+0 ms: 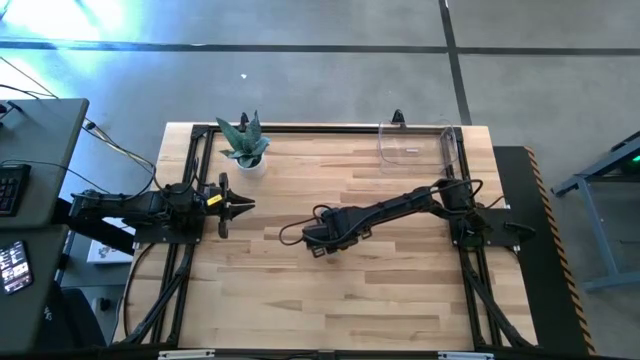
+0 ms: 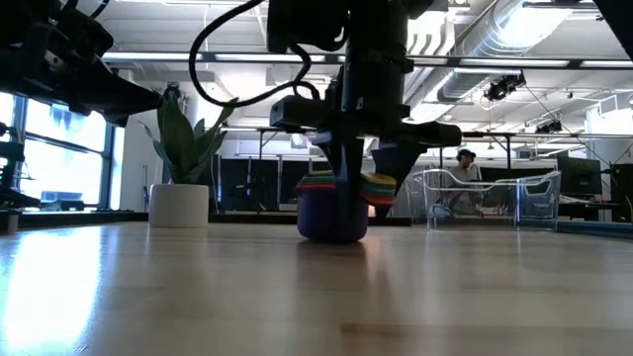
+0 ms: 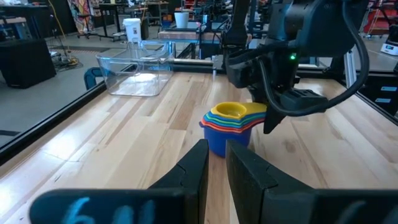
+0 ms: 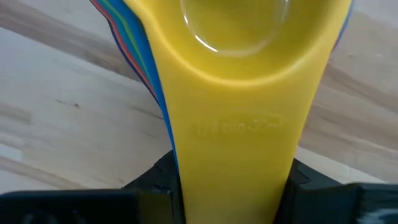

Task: Nest measuring cups in basket
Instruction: Put the nested measuring cups into the transparent bin

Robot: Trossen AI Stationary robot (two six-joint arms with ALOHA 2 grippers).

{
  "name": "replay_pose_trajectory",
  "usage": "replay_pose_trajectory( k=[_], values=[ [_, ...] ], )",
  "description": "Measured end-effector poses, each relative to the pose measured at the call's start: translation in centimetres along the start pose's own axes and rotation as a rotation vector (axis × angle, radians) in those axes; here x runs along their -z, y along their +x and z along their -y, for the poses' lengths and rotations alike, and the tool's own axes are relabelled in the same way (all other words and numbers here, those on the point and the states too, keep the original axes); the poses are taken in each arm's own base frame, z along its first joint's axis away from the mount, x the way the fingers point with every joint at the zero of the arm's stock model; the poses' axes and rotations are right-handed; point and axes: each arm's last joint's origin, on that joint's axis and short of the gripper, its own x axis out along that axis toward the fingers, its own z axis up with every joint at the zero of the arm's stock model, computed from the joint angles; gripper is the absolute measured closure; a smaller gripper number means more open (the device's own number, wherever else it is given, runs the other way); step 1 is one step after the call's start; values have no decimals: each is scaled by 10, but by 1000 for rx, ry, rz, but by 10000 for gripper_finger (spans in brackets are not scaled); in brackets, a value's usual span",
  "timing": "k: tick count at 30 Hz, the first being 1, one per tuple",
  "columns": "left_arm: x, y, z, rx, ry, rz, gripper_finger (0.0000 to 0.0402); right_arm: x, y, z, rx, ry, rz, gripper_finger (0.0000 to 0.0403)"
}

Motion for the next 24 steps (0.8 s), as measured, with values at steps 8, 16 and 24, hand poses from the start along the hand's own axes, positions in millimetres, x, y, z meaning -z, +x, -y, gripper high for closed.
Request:
replay_pose_trajectory(
  k=[8,16,24],
  values=[
    [0,0,0,0,0,0,355,10,-14,-1,-15,50,102,279],
    [0,0,0,0,0,0,355,18,-17,-2,-22,99,149,280],
    [0,0,0,1,0,-1,355,13,-39,11,16,110,191,281]
  ],
)
